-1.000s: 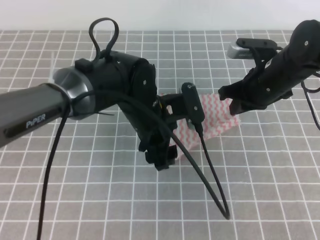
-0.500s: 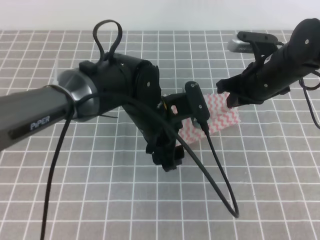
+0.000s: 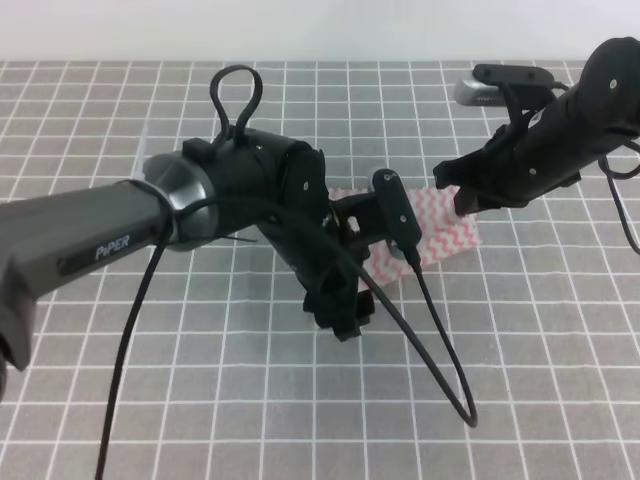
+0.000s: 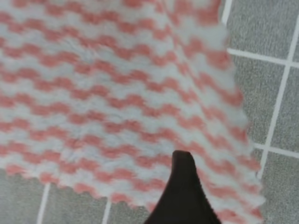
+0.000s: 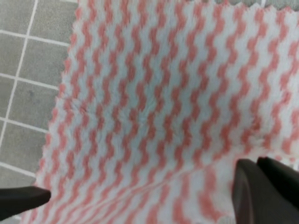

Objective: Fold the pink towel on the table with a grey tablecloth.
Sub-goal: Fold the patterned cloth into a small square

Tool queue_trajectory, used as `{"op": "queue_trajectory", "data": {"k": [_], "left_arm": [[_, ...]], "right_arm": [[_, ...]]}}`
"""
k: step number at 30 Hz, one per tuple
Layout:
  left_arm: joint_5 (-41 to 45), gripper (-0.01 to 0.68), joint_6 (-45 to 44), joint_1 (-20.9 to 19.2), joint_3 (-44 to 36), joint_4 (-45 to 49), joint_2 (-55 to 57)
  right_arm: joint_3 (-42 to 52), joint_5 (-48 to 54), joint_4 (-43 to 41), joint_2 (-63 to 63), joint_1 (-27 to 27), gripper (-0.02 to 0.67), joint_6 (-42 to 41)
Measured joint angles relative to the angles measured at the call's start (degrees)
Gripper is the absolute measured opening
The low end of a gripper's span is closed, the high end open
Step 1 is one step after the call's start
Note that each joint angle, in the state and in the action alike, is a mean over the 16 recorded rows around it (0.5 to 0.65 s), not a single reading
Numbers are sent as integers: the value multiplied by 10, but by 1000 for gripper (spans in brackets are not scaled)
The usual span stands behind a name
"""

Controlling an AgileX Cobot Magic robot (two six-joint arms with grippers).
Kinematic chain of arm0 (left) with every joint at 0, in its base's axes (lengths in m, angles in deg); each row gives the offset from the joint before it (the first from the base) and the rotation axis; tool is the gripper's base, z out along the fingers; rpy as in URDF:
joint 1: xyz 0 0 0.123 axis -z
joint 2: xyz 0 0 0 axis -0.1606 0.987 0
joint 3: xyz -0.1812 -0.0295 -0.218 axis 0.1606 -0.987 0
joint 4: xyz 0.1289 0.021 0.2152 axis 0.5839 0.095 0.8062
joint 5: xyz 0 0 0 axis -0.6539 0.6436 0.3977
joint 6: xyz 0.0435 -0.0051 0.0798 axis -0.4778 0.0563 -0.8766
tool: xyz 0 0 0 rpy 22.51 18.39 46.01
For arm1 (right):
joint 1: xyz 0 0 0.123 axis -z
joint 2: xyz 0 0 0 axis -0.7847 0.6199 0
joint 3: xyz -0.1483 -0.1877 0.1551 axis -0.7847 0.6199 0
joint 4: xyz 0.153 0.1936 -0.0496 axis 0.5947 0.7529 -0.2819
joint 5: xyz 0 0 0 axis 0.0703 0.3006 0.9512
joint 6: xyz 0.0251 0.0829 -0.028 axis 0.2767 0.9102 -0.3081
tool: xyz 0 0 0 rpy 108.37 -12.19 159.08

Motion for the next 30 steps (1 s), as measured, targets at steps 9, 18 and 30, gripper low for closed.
{"op": "queue_trajectory", "data": {"k": [9, 18, 30], "left_arm": [[-29, 457, 7, 0, 0, 14, 15], [-50, 232, 73, 0, 0, 96, 24], [-95, 2, 127, 0, 0, 184, 25]], "right_arm": [[0, -10, -1, -2, 0, -16, -3], [0, -14, -15, -3, 0, -17, -3], [0, -19, -38, 2, 0, -17, -2]]}}
